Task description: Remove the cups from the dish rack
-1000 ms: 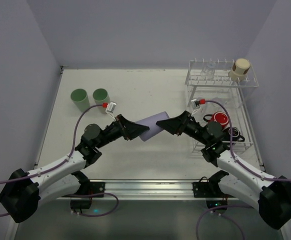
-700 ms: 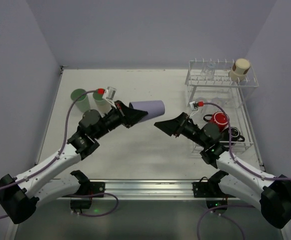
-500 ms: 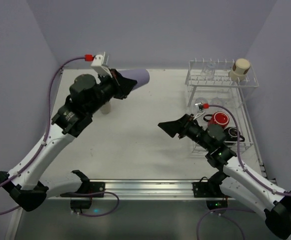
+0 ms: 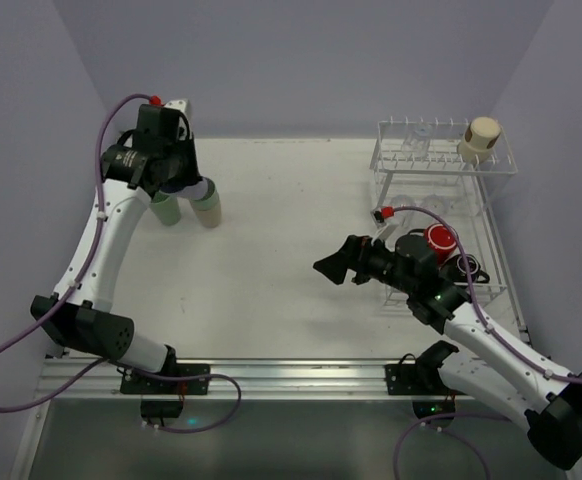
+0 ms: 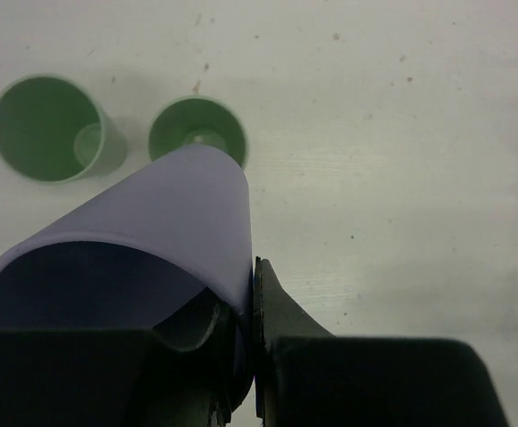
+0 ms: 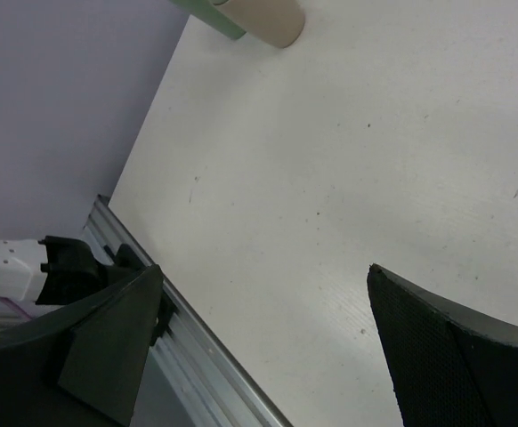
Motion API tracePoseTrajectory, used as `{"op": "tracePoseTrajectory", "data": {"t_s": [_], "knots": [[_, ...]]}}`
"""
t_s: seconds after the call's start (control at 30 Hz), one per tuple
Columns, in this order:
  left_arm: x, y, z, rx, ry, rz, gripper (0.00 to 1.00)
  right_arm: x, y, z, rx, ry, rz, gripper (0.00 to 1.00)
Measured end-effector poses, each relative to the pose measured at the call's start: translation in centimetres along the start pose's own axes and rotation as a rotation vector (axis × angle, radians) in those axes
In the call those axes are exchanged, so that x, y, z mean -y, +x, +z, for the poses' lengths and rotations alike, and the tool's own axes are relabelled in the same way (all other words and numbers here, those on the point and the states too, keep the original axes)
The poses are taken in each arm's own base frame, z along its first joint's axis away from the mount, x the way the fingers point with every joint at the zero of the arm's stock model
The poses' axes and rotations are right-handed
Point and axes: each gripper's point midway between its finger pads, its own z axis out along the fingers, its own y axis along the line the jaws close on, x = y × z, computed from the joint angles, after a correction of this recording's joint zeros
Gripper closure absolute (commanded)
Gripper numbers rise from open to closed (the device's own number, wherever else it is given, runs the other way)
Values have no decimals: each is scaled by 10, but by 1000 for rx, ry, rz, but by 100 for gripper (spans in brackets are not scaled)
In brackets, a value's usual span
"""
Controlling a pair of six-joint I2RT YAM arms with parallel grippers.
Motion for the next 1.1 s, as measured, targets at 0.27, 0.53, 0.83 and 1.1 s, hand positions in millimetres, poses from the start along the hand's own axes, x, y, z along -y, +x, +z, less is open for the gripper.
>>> {"op": "tracePoseTrajectory", "data": {"t_s": [0.27, 0.53, 0.83, 1.1], "knots": [[-56, -16, 2, -3, -108, -114, 100, -11, -5, -12, 24, -42, -36, 1], [-69, -26, 22, -30, -163, -137, 100, -15, -3, -14, 14, -64, -39, 1], [-96, -26, 48, -75, -273, -144, 100, -9, 9, -8, -38, -59, -26, 1], [-109, -20, 68, -115, -336, -119, 100, -5, 13, -3, -54, -47, -20, 1]]}}
